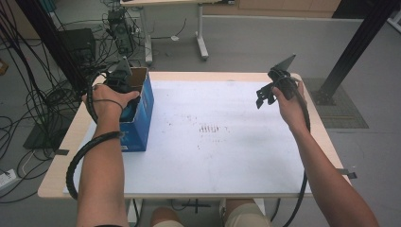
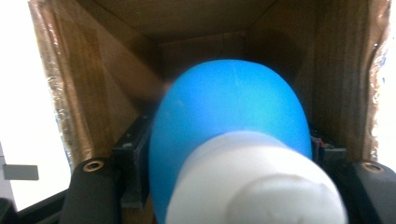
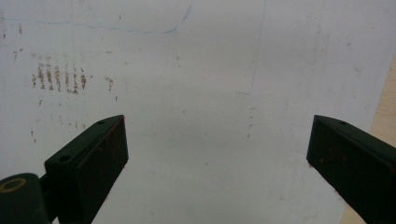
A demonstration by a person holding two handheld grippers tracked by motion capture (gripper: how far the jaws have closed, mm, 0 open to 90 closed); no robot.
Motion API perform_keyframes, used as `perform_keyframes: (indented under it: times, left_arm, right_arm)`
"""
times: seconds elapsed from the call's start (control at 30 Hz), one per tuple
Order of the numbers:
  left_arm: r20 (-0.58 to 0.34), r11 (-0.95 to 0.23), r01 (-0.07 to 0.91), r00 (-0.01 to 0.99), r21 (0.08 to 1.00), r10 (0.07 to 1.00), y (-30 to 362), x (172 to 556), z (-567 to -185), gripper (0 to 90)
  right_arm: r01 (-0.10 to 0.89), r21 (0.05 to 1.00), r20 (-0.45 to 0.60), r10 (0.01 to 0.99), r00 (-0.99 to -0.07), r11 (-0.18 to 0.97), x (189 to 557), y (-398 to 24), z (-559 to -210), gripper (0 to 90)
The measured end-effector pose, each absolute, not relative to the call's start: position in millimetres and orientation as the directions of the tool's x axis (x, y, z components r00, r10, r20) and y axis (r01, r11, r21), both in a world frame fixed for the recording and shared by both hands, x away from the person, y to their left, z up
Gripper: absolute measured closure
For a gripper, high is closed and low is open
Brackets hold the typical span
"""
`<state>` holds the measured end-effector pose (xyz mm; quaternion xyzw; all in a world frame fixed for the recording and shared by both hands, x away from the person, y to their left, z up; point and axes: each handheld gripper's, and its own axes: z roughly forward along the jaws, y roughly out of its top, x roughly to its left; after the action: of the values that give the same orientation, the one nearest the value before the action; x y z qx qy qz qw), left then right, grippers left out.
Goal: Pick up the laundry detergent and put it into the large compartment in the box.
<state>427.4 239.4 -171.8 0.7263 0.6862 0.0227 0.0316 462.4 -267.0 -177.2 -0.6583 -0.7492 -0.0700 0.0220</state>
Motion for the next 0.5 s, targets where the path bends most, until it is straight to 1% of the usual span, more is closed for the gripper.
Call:
perform_keyframes:
  times: [0.5]
  left_arm:
    - [0.009, -0.052, 0.994, 0.052, 0.094, 0.999, 234.9, 420.0, -149.2, 30.8]
  right_arm:
    - [0.987, 0.087, 0.130, 0.980, -0.148, 0.137, 459.2, -263.5, -171.8, 5.5]
